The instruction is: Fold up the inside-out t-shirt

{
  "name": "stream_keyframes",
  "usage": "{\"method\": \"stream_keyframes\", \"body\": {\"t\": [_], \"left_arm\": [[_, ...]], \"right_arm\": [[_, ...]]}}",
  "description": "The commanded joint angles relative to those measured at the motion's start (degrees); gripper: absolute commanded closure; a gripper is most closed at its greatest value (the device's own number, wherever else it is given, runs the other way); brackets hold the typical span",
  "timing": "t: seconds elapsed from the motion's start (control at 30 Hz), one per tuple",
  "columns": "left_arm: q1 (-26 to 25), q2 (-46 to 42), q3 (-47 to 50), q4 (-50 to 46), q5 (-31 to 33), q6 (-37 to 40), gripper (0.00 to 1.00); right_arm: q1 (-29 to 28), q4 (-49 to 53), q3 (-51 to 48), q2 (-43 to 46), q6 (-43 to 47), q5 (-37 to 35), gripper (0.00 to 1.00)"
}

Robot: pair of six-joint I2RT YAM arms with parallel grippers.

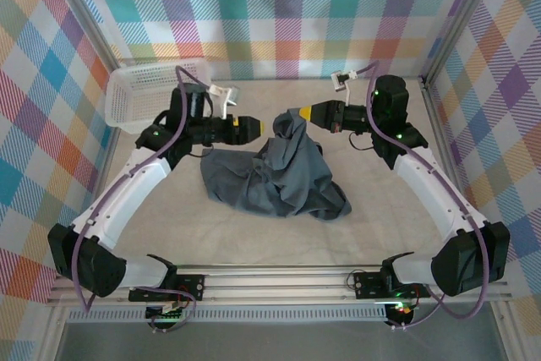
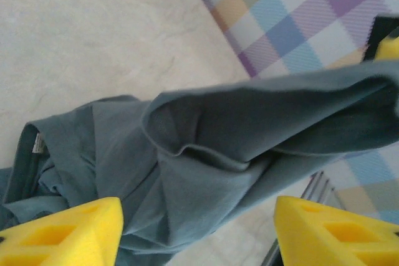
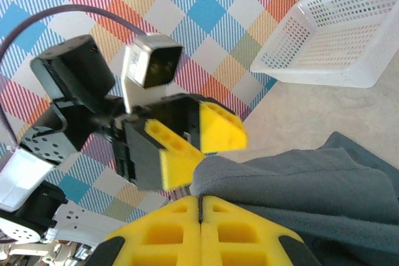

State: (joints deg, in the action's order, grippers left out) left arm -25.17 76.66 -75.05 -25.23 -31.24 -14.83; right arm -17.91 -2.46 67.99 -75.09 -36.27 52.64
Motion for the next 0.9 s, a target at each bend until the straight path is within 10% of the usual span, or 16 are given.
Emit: {"method": "stream_keyframes", "body": {"t": [0.0,0.37,0.53,0.7,0.87], "left_arm": [[-1.19,2.75,0.88,4.23,2.94,1.78,0.29],[-3.11,17.01,-4.04,21.42,-1.89,-11.87,0.31],[-3.75,19.47,-5.79,19.39,-5.81,-11.76,0.5],[-3.75,17.07,-4.65,17.41,-2.96,-11.88,1.0],[-3.16,9.77,-8.64,12.67,4.41,-12.6,1.0]], "right_arm": [[0.45,-2.32,1.8,-0.23,-0.78,3.32,1.0],[0.33,2.39,3.07,0.36,-0.23,2.63,1.0],[0.26,3.81,4.2,0.11,-0.57,0.08,1.0],[0.55,6.97,5.58,-1.18,0.22,-3.79,1.0],[5.18,9.27,-0.57,-1.58,-0.55,-13.46,1.0]]}}
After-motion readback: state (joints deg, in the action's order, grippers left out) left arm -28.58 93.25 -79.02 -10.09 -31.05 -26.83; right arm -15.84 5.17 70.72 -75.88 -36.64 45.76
